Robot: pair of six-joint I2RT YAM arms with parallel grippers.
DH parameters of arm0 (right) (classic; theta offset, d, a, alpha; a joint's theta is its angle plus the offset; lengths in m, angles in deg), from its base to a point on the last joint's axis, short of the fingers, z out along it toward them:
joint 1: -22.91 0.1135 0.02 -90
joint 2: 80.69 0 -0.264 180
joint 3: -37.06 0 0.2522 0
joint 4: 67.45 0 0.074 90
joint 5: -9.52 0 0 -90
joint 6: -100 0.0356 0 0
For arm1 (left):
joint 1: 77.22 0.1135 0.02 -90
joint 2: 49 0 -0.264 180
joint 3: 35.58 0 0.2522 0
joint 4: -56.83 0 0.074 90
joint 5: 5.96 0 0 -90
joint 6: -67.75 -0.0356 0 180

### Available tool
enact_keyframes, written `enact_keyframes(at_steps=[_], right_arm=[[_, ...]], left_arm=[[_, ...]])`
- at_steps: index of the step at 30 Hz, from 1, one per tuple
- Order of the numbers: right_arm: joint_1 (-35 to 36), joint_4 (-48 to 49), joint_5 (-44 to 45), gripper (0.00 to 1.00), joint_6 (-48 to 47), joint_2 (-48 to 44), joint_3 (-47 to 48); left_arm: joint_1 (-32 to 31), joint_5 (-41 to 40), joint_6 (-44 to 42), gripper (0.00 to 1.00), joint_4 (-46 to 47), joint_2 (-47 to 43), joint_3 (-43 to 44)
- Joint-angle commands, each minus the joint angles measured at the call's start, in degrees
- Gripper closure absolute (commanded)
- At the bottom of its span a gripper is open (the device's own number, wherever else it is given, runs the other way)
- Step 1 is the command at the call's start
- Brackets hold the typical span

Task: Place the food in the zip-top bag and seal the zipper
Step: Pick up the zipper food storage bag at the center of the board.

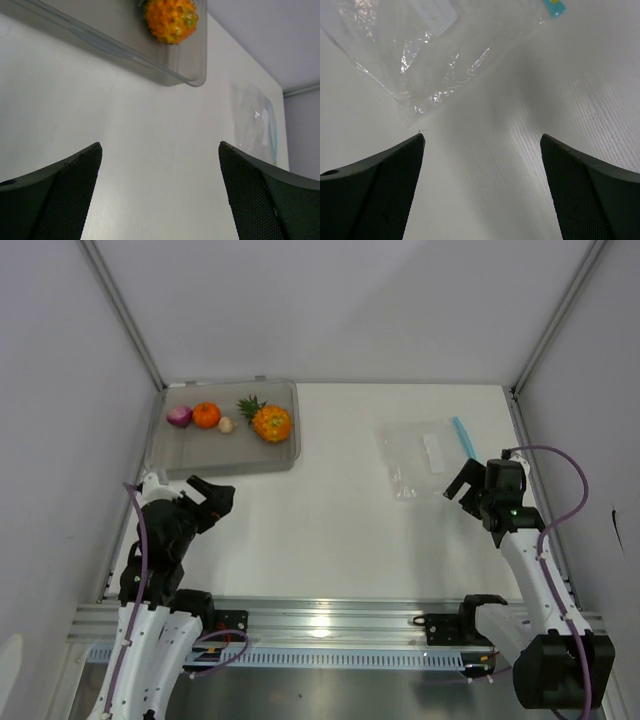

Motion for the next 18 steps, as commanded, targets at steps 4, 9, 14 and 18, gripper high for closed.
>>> enact_keyframes(at_steps=[4, 9, 14, 18], right_arm=[[-8.63, 2.01, -8.37, 0.01, -1.31, 10.69, 8.66], [-13.47, 8.94, -10.22, 0.01, -5.26, 20.8, 13.6], [-18.3, 14.58, -18.02, 0.01, -4.21, 34.51, 18.52], [-19.01, 15.55, -19.18, 0.01, -6.14, 43.21, 24.49]], left_arm=[[0.53, 10.84, -0.78, 0.01, -0.98, -1.64, 5.54], [0.53, 17.17, -3.06, 0.0, -0.28, 3.8, 7.22], [0.53, 21.75, -5.52, 0.05, 1.65, 2.41, 5.9], [0.44, 23.33, -7.45, 0.06, 2.97, 0.12, 5.72]])
